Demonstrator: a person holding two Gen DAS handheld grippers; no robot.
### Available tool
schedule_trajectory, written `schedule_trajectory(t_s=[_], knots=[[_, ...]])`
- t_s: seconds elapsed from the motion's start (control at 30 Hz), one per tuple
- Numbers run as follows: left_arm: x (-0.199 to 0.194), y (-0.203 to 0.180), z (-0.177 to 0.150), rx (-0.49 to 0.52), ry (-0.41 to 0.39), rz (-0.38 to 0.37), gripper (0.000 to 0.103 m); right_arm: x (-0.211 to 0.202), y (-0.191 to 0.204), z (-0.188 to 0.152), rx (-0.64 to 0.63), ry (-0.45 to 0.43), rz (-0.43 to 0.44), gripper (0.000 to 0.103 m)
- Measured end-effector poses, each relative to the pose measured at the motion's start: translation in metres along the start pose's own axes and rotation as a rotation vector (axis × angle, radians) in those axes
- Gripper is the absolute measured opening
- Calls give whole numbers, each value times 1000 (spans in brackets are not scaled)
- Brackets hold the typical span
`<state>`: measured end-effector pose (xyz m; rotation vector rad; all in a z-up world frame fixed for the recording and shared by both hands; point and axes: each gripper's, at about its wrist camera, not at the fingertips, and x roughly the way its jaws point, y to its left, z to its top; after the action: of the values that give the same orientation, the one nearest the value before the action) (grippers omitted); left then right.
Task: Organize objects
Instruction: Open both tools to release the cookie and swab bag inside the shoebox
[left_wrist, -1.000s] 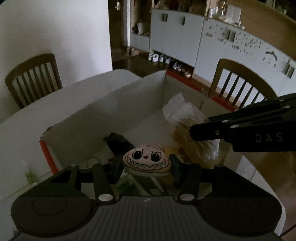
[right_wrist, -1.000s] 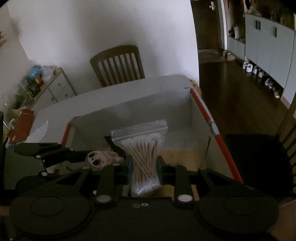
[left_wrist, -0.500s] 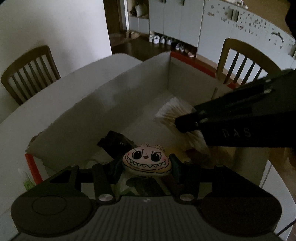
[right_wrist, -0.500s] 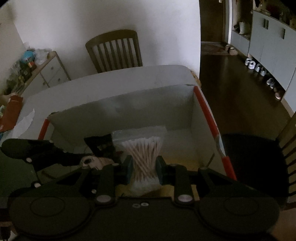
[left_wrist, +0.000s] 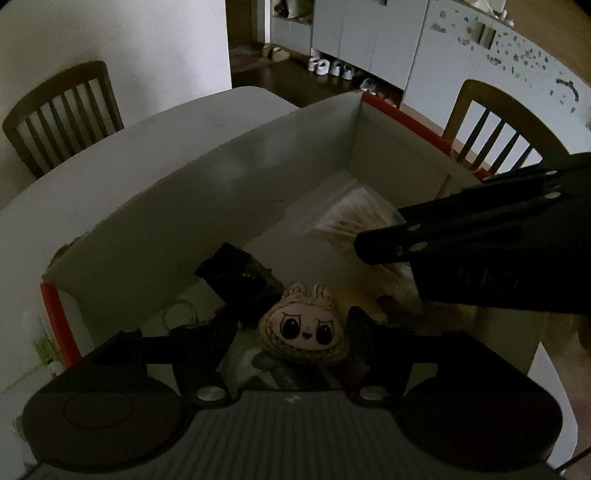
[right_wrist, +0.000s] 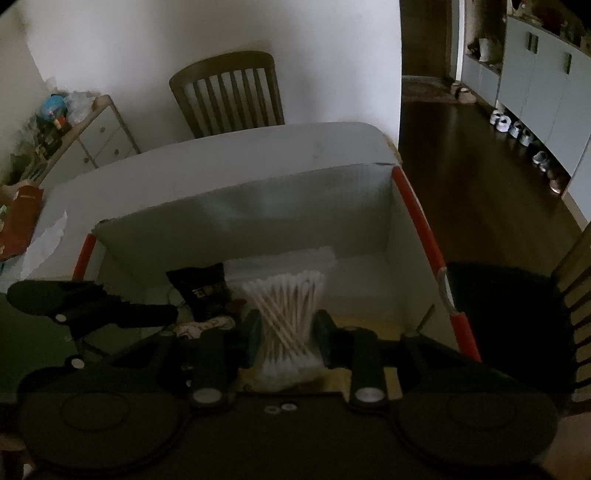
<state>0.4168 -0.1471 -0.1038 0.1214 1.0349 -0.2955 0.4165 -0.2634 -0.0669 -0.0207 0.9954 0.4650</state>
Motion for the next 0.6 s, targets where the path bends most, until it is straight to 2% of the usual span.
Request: schedule_trajectory(t_s=[0.23, 0.3, 0.33, 0.37, 0.6], knots=[[-13, 5, -8, -30, -41, 0, 65, -9, 2, -4, -6, -17, 9, 34], [-19, 6, -10, -40, -56, -2, 65, -15, 5, -5, -13, -31, 9, 46], [-21, 6, -11, -43, -63, -2, 65, -20, 5, -6, -17, -44, 12, 60], [-24, 7, -12, -46, -72, 1, 65, -25, 7, -7, -22, -65, 21, 63], [-50, 15, -23, -58, -137, 2, 65, -50, 14, -12, -32, -96, 30, 63]])
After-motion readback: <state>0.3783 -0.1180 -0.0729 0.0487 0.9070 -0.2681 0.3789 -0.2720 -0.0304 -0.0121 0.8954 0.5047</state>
